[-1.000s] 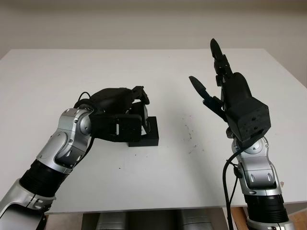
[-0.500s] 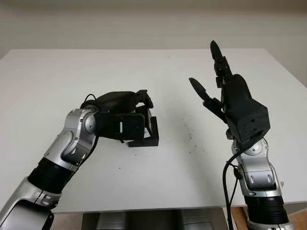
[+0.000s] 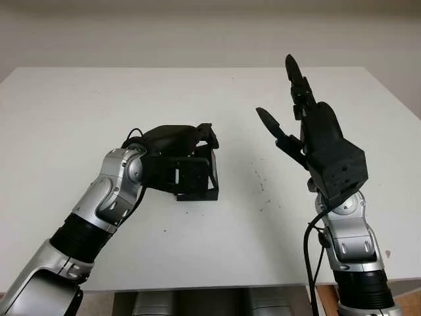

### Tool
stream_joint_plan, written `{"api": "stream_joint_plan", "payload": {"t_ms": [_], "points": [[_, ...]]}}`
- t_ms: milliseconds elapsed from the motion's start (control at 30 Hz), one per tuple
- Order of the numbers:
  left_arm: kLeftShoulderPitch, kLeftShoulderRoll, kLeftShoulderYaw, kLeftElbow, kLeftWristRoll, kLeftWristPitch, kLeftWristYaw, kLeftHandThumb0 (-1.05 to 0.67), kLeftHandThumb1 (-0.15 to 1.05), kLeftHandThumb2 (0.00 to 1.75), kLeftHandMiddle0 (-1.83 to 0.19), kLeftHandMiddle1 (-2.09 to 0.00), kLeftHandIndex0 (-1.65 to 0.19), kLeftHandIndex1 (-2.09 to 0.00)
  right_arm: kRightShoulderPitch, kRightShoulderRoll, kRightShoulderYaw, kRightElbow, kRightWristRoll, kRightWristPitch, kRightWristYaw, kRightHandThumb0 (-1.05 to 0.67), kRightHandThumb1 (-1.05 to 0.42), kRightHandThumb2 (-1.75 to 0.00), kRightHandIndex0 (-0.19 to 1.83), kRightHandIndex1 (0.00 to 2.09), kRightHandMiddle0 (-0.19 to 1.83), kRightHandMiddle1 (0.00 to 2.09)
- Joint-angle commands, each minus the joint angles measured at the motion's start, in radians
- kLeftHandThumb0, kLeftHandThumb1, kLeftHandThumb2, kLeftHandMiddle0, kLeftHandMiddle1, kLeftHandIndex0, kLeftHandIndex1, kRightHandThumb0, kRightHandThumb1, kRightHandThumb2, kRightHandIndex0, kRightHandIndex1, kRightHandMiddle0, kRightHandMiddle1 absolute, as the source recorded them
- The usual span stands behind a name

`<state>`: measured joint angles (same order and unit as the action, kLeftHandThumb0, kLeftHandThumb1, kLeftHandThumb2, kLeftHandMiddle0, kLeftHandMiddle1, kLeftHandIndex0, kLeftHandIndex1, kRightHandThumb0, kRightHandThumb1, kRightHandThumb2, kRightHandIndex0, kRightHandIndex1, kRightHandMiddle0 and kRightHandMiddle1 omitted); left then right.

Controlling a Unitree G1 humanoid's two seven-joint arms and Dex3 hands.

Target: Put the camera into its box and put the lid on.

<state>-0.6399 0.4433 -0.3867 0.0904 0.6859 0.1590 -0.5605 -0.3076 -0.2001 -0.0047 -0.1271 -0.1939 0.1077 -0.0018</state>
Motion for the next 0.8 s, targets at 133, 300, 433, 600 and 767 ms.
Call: {"api": "stream_joint_plan", "payload": {"t_ms": [133,300,433,600,767], "points": [[-0.041,-0.012,-0.020,0.006,0.011,-0.013,-0.008,-0.10,0.89,0.05,-0.19,-1.93,-0.16,-1.82,0.011,0.016,0.002,-0.018,-0.006,0.004,-0.014,-0.68,-1.05,-0.26,-0.07,0.05,-0.01,0.06],[-0.042,-0.010,-0.031,0.008,0.025,-0.032,-0.013,-0.09,0.86,0.04,-0.25,-1.93,-0.18,-1.83,0.014,0.025,0.003,-0.013,-0.004,-0.008,-0.024,-0.67,-1.05,-0.25,-0.06,0.06,-0.01,0.06],[-0.041,-0.015,-0.045,0.012,0.044,-0.027,-0.016,-0.07,0.85,0.05,-0.25,-1.97,-0.16,-1.83,0.014,0.026,0.004,-0.016,-0.006,-0.001,-0.020,-0.67,-1.05,-0.25,-0.06,0.06,-0.01,0.05],[-0.046,-0.035,-0.061,0.011,0.056,0.004,-0.051,-0.05,0.88,0.06,-0.22,-2.06,-0.11,-1.85,0.009,0.026,0.006,-0.001,-0.011,-0.013,-0.023,-0.67,-1.05,-0.25,-0.05,0.06,0.00,0.06],[-0.064,-0.057,-0.085,0.025,0.065,0.028,-0.081,-0.07,0.90,0.06,-0.25,-1.94,-0.21,-1.69,0.004,0.029,0.010,0.016,-0.023,-0.032,-0.036,-0.67,-1.05,-0.25,-0.03,0.07,0.01,0.06]]}}
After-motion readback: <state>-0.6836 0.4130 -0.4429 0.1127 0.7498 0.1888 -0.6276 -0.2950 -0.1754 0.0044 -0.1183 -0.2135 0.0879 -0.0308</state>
